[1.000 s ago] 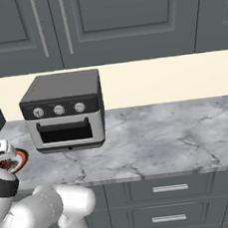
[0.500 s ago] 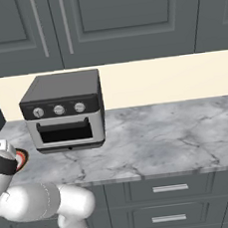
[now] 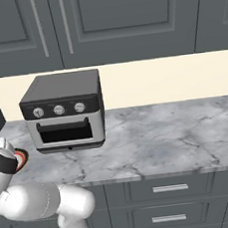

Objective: Take the baked cake out of the oven and place it on the plate for cooling. Then close the oven door.

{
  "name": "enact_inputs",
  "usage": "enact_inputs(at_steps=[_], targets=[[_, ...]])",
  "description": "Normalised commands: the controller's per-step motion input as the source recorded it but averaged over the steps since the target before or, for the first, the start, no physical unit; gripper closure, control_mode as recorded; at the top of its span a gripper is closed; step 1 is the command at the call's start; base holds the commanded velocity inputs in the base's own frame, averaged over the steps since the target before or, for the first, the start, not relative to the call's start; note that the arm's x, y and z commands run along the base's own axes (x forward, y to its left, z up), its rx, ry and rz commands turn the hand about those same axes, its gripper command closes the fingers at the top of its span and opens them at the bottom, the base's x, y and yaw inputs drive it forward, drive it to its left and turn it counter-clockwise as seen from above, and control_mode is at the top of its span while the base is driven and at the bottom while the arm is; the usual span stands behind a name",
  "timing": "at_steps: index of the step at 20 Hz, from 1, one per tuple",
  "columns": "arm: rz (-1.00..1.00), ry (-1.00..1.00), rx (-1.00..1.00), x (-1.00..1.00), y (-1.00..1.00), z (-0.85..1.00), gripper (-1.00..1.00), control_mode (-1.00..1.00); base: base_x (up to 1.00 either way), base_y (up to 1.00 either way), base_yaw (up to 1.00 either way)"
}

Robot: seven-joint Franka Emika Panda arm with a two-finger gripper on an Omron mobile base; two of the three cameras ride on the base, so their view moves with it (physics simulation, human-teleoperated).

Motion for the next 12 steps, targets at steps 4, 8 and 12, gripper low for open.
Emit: enact_inputs(at_steps=[4, 8, 12], targets=[[0.00, 0.00, 0.00, -0.27, -0.23, 0.40, -1.00, -1.00, 0.00, 0.00, 0.00], [0.00, -0.01, 0.02, -0.53, -0.43, 0.42, -1.00, -1.00, 0.00, 0.00, 0.00], [0.00, 0.00, 0.06, -0.60, -0.61, 0.27, -1.00, -1.00, 0.00, 0.00, 0.00]])
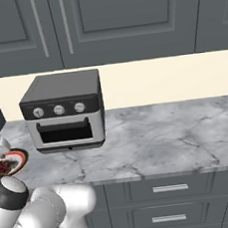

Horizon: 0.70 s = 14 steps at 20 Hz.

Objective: Take the baked cake out of the oven and place it on the plate for cooling. Then close the oven door.

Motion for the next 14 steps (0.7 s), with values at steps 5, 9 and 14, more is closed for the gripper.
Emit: enact_inputs(at_steps=[5, 9, 14], targets=[[0.00, 0.00, 0.06, -0.66, -0.67, 0.22, -1.00, -1.00, 0.00, 0.00, 0.00], [0.00, 0.00, 0.02, -0.58, -0.32, 0.00, -1.00, -1.00, 0.00, 0.00, 0.00], [0.00, 0.00, 0.01, -0.34, -0.23, -0.02, -1.00, -1.00, 0.00, 0.00, 0.00]])
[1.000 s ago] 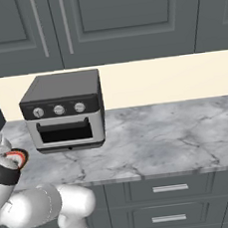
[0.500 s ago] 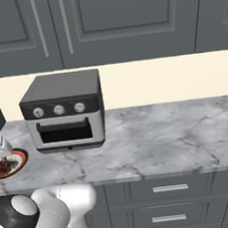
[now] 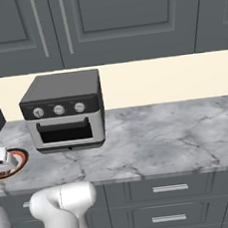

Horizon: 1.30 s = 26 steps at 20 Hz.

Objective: Take the baked cake out of the oven and place it on the plate for cooling. Then close the oven door.

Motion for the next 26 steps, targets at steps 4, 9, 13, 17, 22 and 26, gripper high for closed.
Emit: enact_inputs(at_steps=[4, 9, 13, 17, 22, 26], targets=[[0.00, 0.00, 0.00, 0.00, 0.00, 0.00, -1.00, 1.00, -0.45, -0.15, 0.00], [0.00, 0.00, 0.00, 0.00, 0.00, 0.00, -1.00, 1.00, -1.00, -0.08, 0.02], [0.00, 0.00, 0.00, 0.00, 0.00, 0.00, -1.00, 1.00, -1.00, 0.14, 0.13], [0.00, 0.00, 0.00, 0.00, 0.00, 0.00, -1.00, 1.00, -1.00, 0.26, 0.23], [0.00, 0.00, 0.00, 0.00, 0.00, 0.00, -1.00, 1.00, -0.86, 0.61, 0.35], [0.00, 0.00, 0.00, 0.00, 0.00, 0.00, -1.00, 1.00, -0.73, 0.79, 0.37]])
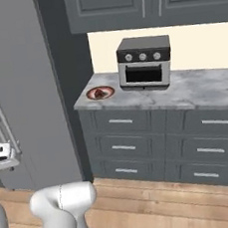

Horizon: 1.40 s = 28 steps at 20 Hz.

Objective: Take the baked cake out of the oven and place it on the plate for cooling. Then close the oven door.

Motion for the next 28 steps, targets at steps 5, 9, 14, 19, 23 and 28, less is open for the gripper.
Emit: enact_inputs(at_steps=[5, 9, 14, 19, 23, 28], targets=[[0.00, 0.00, 0.00, 0.00, 0.00, 0.00, -1.00, 1.00, -0.50, 0.89, 0.35], [0.00, 0.00, 0.00, 0.00, 0.00, 0.00, -1.00, 1.00, 0.18, 0.52, 0.26], [0.00, 0.00, 0.00, 0.00, 0.00, 0.00, -1.00, 1.00, 0.44, 0.24, 0.25], [0.00, 0.00, 0.00, 0.00, 0.00, 0.00, -1.00, 1.00, 0.56, 0.17, 0.29], [0.00, 0.00, 0.00, 0.00, 0.00, 0.00, -1.00, 1.00, 0.64, 0.12, 0.28], [0.00, 0.00, 0.00, 0.00, 0.00, 0.00, -1.00, 1.00, 0.62, 0.14, 0.16]])
